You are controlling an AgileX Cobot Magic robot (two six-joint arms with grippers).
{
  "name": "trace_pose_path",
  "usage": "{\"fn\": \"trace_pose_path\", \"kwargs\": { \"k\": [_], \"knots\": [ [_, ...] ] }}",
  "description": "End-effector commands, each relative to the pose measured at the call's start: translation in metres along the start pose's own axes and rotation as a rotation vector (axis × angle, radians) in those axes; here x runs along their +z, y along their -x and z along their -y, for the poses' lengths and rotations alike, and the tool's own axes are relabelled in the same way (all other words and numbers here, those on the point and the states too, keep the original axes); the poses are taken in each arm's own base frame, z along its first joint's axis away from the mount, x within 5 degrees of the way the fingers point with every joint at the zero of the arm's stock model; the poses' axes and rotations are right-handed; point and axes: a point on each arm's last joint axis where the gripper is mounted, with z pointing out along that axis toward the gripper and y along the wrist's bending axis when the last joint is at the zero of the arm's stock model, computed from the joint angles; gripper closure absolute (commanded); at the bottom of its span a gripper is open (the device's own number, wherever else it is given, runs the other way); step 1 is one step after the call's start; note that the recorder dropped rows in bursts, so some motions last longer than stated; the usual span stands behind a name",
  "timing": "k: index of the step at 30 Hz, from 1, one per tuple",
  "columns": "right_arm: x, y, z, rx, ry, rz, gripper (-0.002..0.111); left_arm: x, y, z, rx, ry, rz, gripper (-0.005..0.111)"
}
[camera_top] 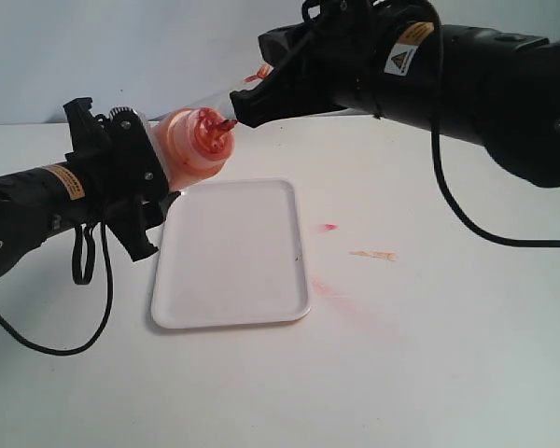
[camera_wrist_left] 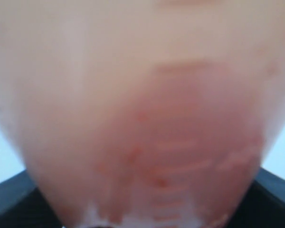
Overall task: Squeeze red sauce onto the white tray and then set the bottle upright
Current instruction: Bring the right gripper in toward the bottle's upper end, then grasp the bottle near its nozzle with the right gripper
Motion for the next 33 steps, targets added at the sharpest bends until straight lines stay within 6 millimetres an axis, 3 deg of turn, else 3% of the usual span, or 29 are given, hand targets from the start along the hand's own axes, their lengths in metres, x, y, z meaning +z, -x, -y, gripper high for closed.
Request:
{"fn": "trace_pose_path", "kwargs": {
  "k": [1, 9, 18, 22, 33],
  "knots": [
    [-0.001, 0.001, -0.001, 0.001, 0.001, 0.013, 0.108, -0.001, 0.006, -0.010, -0.005, 0.072, 0.043, 0.107],
    [-0.001, 0.000, 0.002, 0.013, -0.010, 0.006, 0.108, -0.002, 0.012, -0.019, 0.208, 0.179, 0.097, 0.107],
    [-0.003, -0.012, 0.054, 0.128, -0.142, -0.098, 0.108, -0.002, 0.005, -0.033, 0.410, 0.374, -0.023, 0.107],
    [0.006, -0.009, 0.062, 0.127, -0.123, -0.211, 0.108, 0.005, 0.001, -0.031, 0.522, 0.445, -0.038, 0.107],
    [0.038, -0.005, 0.066, 0.127, -0.103, -0.240, 0.108, 0.012, -0.002, -0.032, 0.726, 0.647, -0.080, 0.107]
  ]
}}
